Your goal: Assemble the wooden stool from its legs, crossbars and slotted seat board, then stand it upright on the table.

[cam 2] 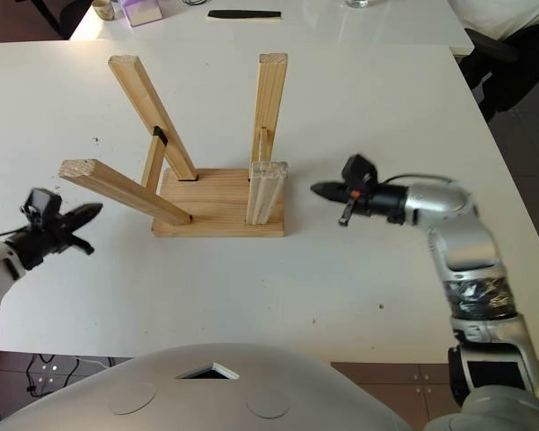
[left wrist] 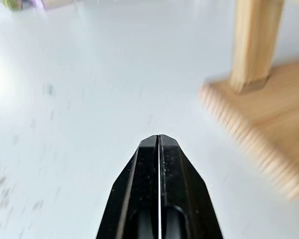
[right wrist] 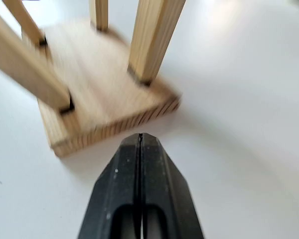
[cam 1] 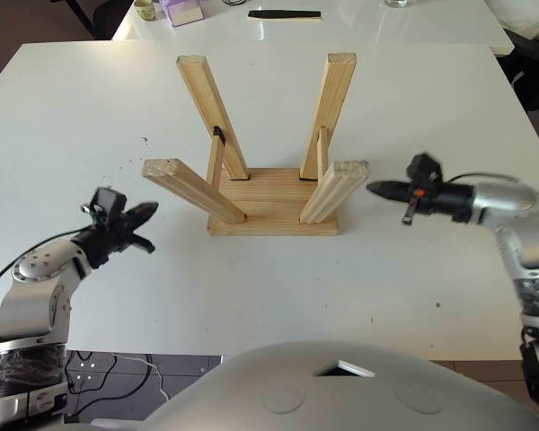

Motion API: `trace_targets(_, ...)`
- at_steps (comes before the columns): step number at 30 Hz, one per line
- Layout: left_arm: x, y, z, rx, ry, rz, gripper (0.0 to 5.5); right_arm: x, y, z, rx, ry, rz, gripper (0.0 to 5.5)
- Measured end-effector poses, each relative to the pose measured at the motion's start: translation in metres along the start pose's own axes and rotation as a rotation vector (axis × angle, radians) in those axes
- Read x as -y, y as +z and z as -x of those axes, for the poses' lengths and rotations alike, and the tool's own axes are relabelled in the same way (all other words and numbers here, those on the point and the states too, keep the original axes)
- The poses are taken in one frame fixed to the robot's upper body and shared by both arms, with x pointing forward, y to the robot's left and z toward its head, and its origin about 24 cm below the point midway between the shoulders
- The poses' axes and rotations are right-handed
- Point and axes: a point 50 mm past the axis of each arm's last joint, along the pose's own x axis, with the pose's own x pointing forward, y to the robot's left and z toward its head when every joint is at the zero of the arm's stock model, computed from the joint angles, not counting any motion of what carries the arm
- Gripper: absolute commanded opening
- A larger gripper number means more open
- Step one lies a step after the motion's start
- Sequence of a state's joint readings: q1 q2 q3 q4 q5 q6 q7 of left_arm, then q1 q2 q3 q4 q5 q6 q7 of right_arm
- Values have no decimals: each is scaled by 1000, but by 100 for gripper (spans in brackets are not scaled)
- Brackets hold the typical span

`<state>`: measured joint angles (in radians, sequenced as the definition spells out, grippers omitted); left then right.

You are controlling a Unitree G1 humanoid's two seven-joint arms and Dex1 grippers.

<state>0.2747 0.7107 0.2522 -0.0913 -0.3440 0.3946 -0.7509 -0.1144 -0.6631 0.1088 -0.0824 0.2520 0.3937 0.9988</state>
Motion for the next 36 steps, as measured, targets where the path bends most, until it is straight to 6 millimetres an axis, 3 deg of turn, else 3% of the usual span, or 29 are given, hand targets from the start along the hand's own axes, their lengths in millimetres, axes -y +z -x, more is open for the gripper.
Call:
trace_targets(5,27,2,-18,26,-196,-74,2,-8,-4,-22,14,-24,-13,0)
trace_targets(9,39,4,-27,40,-274,-125,2,-17,-13,-18,-58,60,-2,0)
trace_targets(15,40,4,-28,38,-293,-145,2,-24,-21,-7,-127,140,15,0)
trace_targets(20,41,4,-29,40,-297,-148,2,-33,-22,-23,-105,172,19,0)
trace_targets(36,35,5,-29,27,-330,-172,2,-25,-22,-25,-102,120,47,0)
